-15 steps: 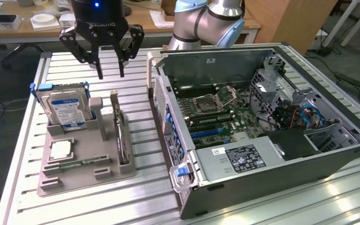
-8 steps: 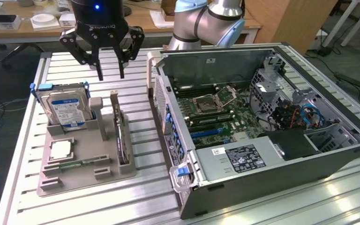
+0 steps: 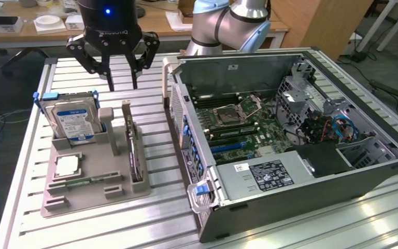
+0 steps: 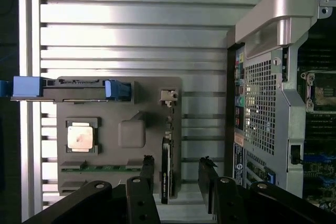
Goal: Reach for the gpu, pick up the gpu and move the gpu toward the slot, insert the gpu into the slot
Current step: 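Pick up the gpu and move the gpu toward the slot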
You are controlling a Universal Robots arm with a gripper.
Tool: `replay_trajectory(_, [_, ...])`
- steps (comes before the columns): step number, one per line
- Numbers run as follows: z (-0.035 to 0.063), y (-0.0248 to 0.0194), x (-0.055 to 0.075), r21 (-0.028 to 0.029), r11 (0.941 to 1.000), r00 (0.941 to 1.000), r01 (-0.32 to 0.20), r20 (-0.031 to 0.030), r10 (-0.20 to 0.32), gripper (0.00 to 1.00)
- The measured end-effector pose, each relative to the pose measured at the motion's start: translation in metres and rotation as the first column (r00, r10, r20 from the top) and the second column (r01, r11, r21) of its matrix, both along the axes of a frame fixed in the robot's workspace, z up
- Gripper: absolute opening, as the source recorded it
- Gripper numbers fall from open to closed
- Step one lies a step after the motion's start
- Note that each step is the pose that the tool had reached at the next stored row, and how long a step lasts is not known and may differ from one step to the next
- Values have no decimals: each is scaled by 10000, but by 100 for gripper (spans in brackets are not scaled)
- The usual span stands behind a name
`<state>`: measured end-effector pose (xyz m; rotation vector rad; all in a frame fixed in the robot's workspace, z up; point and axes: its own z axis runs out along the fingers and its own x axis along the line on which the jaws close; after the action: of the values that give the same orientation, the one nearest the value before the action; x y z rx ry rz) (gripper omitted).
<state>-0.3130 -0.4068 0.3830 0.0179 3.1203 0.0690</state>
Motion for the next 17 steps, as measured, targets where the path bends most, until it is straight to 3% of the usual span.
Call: replay_trajectory(17, [-94,-60,-2,0,10000,10000,0,-5,0,47])
